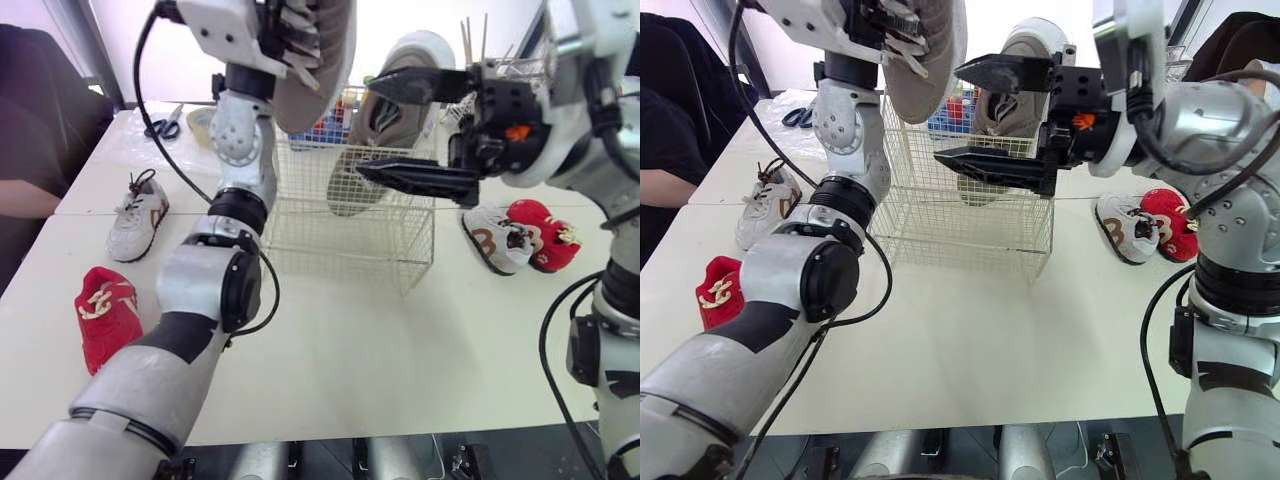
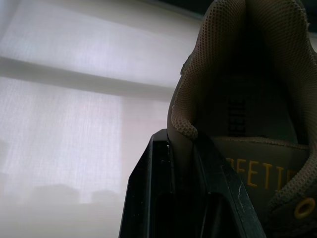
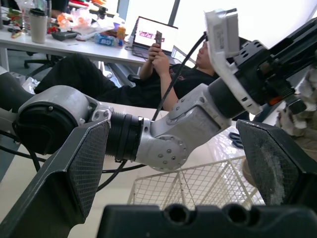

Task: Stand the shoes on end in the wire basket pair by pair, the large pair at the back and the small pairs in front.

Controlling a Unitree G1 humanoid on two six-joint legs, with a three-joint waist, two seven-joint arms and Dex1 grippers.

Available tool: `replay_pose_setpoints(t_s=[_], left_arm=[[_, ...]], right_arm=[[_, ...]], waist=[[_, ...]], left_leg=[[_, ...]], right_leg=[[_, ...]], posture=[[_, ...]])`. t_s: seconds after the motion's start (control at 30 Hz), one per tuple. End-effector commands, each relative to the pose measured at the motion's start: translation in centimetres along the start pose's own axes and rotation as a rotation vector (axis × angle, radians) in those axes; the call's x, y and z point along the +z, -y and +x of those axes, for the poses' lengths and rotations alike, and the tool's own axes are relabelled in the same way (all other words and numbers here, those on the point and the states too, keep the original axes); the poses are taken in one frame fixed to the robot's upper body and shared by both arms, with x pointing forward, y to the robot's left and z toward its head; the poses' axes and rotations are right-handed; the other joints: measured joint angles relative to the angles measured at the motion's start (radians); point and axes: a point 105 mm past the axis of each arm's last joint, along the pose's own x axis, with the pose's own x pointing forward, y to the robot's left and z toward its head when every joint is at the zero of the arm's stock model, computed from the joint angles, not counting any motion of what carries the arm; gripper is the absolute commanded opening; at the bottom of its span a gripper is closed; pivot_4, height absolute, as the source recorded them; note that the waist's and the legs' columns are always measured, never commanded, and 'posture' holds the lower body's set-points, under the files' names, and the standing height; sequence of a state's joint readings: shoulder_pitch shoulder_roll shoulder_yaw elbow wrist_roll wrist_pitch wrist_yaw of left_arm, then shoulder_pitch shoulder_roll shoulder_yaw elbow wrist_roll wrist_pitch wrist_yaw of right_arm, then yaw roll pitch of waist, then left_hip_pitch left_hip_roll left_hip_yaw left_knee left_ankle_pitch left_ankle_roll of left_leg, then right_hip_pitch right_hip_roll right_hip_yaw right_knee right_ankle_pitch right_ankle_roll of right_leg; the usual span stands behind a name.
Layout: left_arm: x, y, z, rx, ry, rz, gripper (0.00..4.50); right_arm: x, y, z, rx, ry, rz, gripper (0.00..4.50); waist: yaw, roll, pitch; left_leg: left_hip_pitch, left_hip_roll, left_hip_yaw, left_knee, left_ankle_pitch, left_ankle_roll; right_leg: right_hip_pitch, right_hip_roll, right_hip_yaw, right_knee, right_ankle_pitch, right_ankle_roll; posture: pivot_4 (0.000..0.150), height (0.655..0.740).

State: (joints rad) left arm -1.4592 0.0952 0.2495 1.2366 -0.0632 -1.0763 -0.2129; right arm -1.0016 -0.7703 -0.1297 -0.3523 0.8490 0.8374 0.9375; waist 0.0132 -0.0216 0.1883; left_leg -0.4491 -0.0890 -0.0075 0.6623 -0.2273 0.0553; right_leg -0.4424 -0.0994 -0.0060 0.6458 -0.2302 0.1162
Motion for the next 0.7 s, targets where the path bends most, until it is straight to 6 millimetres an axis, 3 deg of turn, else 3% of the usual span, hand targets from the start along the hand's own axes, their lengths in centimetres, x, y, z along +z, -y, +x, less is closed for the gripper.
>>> replay_pose_setpoints(t_s=[0.03, 0.37, 0.57, 0.7], left_arm=[[0.6, 0.2, 0.6, 0.007, 0.027, 0.036, 0.02], [-0.1, 0.6, 0.1, 0.024, -0.005, 0.119, 0.02], [-2.4, 0.6, -2.6, 0.049, -0.108, 0.152, 0.02], [-5.3, -1.2, -5.2, 0.143, -0.287, 0.112, 0.02]], right_arm=[[1.2, -0.2, -0.6, -0.012, 0.014, -0.047, 4.50], [1.6, -0.7, -0.9, -0.020, -0.010, -0.049, 4.50], [1.5, -0.7, -0.9, -0.024, -0.026, -0.041, 4.50], [1.5, -0.6, -0.8, -0.022, -0.023, -0.038, 4.50]], waist=[[0.000, 0.000, 0.000], [0.002, 0.000, 0.000], [0.001, 0.001, -0.002], [0.001, 0.005, -0.008]], left_leg=[[0.000, 0.000, 0.000, 0.000, 0.000, 0.000], [0.000, 0.000, 0.000, 0.000, 0.000, 0.000], [0.002, 0.000, 0.000, 0.000, -0.001, 0.000], [0.007, 0.000, 0.000, 0.000, -0.003, -0.001]], right_leg=[[0.000, 0.000, 0.000, 0.000, 0.000, 0.000], [0.001, 0.000, 0.000, 0.000, 0.000, 0.000], [0.002, -0.001, 0.000, 0.000, 0.000, 0.000], [0.008, -0.001, 0.001, -0.001, 0.000, 0.000]], posture=[[0.150, 0.7400], [0.150, 0.7400], [0.150, 0.7400], [0.150, 0.7400]])
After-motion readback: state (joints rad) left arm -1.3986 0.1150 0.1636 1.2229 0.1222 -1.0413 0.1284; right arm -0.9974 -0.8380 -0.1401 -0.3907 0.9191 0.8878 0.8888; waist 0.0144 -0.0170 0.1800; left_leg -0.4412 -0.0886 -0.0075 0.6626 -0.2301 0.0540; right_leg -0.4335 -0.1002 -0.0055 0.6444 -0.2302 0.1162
